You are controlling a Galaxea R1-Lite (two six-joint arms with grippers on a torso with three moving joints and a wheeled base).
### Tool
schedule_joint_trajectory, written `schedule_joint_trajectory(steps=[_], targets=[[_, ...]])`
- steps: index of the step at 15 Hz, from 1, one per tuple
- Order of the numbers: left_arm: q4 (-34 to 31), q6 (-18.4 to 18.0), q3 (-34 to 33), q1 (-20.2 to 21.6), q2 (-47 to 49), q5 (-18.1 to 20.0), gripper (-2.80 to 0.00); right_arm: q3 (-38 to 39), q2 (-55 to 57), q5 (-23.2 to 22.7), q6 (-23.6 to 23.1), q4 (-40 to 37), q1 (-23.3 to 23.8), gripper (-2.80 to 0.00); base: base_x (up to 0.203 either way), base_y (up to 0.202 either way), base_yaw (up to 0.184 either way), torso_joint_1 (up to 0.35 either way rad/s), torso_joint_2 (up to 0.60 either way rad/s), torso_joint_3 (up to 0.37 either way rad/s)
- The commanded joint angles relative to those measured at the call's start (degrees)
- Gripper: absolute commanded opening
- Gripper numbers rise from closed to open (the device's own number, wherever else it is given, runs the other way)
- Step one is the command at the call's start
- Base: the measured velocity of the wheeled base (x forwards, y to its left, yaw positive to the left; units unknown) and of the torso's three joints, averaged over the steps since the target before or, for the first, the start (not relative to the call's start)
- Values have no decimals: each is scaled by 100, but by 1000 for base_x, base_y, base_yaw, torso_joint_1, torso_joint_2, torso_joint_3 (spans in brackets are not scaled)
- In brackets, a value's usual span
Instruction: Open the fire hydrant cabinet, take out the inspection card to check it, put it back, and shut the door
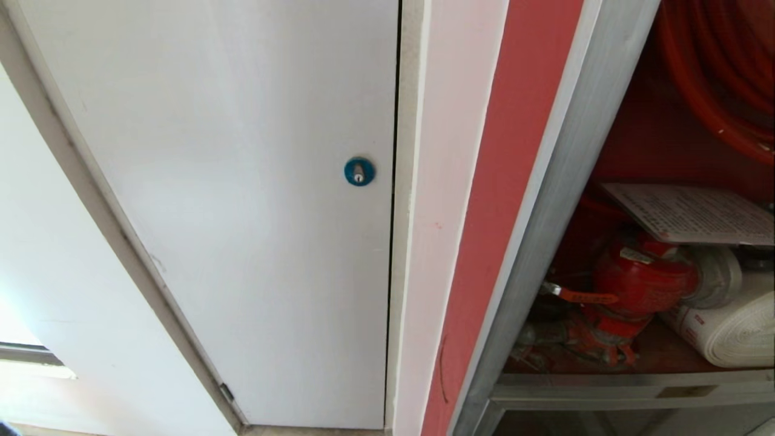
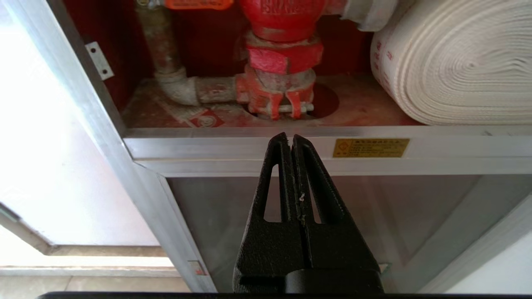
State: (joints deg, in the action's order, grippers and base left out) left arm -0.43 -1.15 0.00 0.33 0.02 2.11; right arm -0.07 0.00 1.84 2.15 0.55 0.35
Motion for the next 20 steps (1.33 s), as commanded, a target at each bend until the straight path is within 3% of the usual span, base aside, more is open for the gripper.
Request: schedule_joint_trajectory(steps=[1, 9, 15, 20], targets=[[-1, 0, 0, 2, 6, 0, -280, -1, 9, 0, 5, -11, 0, -280, 0, 0, 0, 0, 0, 0], [-1, 0, 0, 2, 6, 0, -280, -7, 9, 22, 30, -59, -27, -280, 0, 0, 0, 0, 0, 0], [-1, 0, 0, 2, 6, 0, -280, -144, 16, -3, -645, -36, -19, -280, 0, 0, 0, 0, 0, 0], [-1, 0, 0, 2, 6, 0, -280, -1627, 1259, -27, -791, -239, -34, -280, 0, 0, 0, 0, 0, 0]])
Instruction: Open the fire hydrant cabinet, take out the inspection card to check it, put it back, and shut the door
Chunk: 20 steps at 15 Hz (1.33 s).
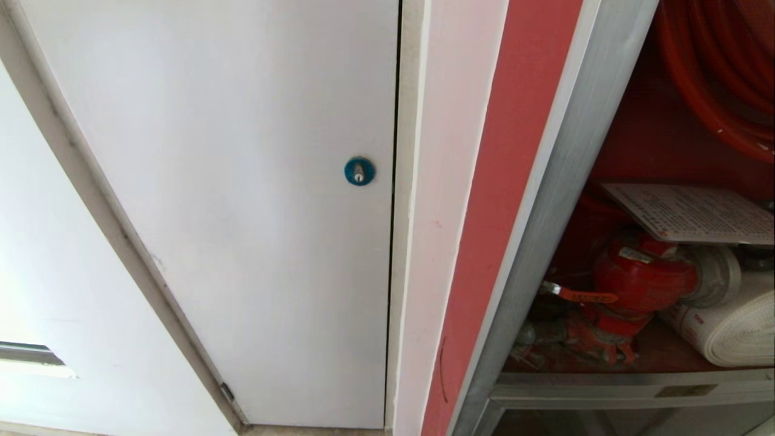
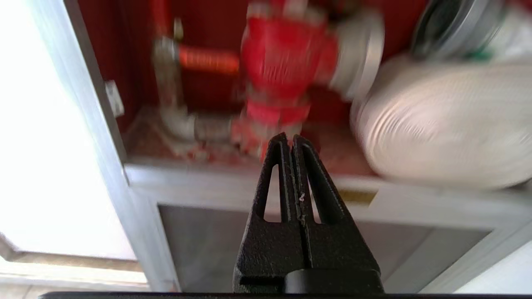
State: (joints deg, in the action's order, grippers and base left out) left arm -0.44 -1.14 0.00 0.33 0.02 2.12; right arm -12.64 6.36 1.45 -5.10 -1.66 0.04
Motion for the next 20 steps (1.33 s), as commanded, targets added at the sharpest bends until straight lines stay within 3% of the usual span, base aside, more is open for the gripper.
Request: schedule_joint_trajectory(steps=[1, 8, 12, 18, 20], targets=[[0, 0, 0, 2, 6, -1, -280, -559, 873, 29, -222, -19, 2, -280, 0, 0, 0, 0, 0, 0], [0, 0, 0, 2, 6, -1, -280, -1297, 2011, 437, -2092, -135, 5, -280, 0, 0, 0, 0, 0, 0], [0, 0, 0, 2, 6, -1, -280, -1850, 2543, 1365, -3089, -310, 12, -280, 0, 0, 0, 0, 0, 0], [0, 0, 0, 2, 1, -1, -280, -2396, 2537, 2955, -5104, -1075, 14, -280, 0, 0, 0, 0, 0, 0], [0, 0, 0, 2, 6, -1, -280, -2452, 2541, 3230, -5532, -1070, 14, -280, 0, 0, 0, 0, 0, 0]])
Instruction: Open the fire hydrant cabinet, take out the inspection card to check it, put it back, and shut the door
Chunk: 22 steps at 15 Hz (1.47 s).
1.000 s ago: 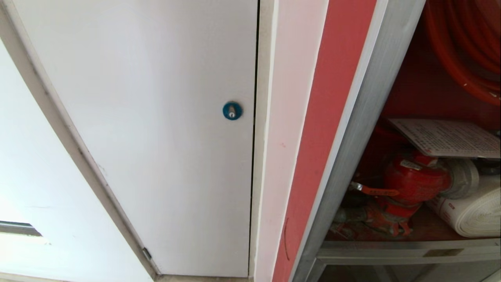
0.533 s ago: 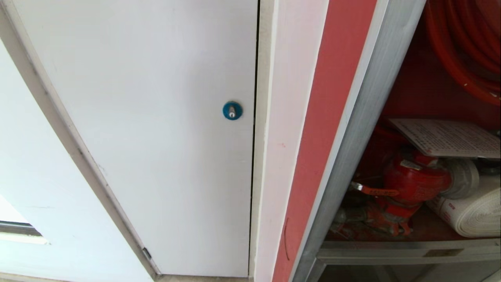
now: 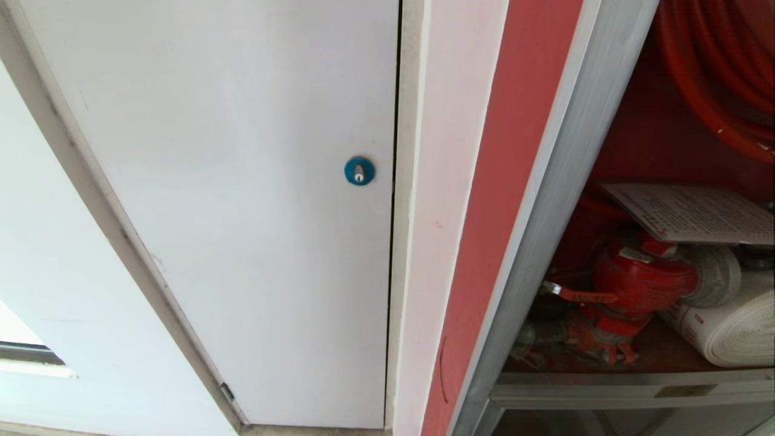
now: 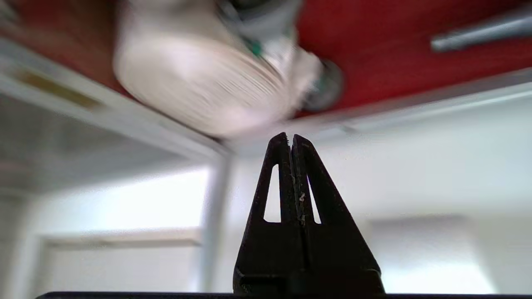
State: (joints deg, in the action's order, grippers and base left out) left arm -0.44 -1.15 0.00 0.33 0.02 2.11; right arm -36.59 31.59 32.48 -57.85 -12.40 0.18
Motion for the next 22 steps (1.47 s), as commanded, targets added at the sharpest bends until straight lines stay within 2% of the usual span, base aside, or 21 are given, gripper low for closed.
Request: schedule_joint_trajectory(steps=[1, 6, 11, 14, 15, 20, 22], targets=[[0, 0, 0, 2, 6, 0, -280, -93, 23, 212, -391, 1, -1, -280, 0, 0, 0, 0, 0, 0], [0, 0, 0, 2, 6, 0, -280, -94, 171, 628, -1010, 13, -5, -280, 0, 0, 0, 0, 0, 0], [0, 0, 0, 2, -2, 0, -280, -101, 739, 758, -1367, 217, -1, -280, 0, 0, 0, 0, 0, 0], [0, 0, 0, 2, 6, 0, -280, -116, 1088, 719, -1363, 297, 4, -280, 0, 0, 0, 0, 0, 0], [0, 0, 0, 2, -2, 0, -280, -121, 1125, 641, -1361, 291, 8, 0, 0, 0, 0, 0, 0, 0], [0, 0, 0, 2, 6, 0, -280, -129, 1451, 170, -1343, 341, 168, 0, 0, 0, 0, 0, 0, 0], [0, 0, 0, 2, 6, 0, -280, -119, 1648, -182, -1251, 543, 256, 0, 0, 0, 0, 0, 0, 0]])
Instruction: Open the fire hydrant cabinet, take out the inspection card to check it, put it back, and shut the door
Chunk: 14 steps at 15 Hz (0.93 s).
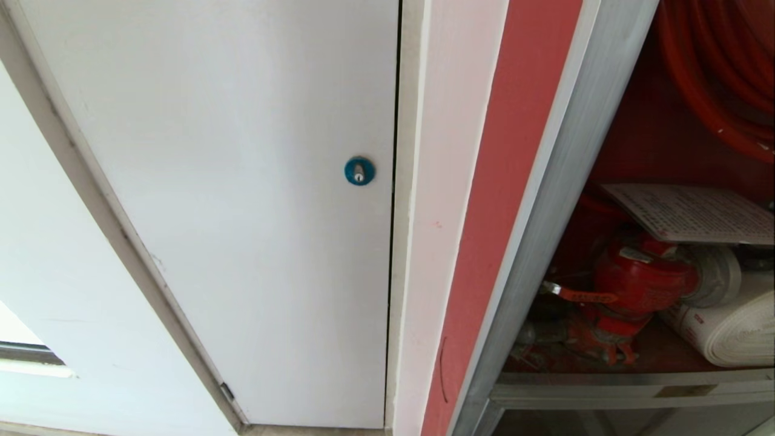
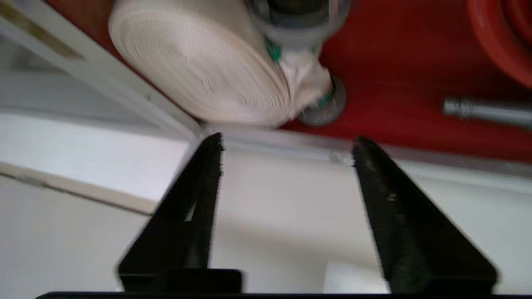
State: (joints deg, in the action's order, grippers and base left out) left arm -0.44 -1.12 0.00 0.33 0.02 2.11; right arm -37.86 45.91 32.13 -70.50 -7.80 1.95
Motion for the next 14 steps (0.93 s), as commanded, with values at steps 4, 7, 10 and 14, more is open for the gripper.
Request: schedule_joint_trajectory(steps=[4, 7, 10, 14], targets=[[0, -2, 0, 2, 6, 0, -280, 44, 452, -1483, 163, 440, 787, 0, 0, 0, 0, 0, 0, 0], [0, -2, 0, 2, 0, 0, -280, -49, 714, -1897, 138, 477, 954, 0, 0, 0, 0, 0, 0, 0], [0, -2, 0, 2, 6, 0, -280, -137, 1196, -2446, -329, 1122, 1564, 0, 0, 0, 0, 0, 0, 0], [0, -2, 0, 2, -2, 0, -280, -247, 1519, -2660, -885, 1509, 1747, 0, 0, 0, 0, 0, 0, 0]])
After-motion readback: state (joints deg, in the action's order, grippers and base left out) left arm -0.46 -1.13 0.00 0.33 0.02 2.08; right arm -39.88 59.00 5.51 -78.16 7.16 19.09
